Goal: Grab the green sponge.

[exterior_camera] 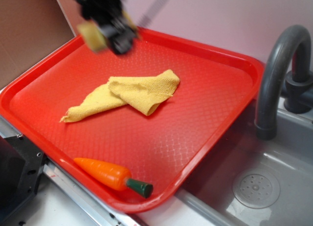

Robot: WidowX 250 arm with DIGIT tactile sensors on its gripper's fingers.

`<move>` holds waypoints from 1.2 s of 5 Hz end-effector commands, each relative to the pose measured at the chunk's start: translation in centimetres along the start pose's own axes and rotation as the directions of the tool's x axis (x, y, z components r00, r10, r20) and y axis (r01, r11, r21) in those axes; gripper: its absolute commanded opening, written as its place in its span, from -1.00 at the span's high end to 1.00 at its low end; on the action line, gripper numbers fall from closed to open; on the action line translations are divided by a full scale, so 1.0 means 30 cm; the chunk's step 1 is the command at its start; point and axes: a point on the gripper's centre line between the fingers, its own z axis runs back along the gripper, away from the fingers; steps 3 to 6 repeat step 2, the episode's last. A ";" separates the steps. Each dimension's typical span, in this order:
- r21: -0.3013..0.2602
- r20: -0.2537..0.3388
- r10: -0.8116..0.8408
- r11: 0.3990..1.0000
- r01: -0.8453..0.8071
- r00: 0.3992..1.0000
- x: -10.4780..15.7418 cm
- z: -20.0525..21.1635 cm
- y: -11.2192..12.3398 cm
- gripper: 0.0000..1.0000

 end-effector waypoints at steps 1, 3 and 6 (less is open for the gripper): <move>-0.060 0.120 0.270 0.963 -0.264 0.955 -0.136 0.226 0.067 1.00; -0.060 -0.003 0.140 0.988 -0.140 0.990 -0.081 0.169 0.075 1.00; -0.060 -0.003 0.140 0.988 -0.140 0.990 -0.081 0.169 0.075 1.00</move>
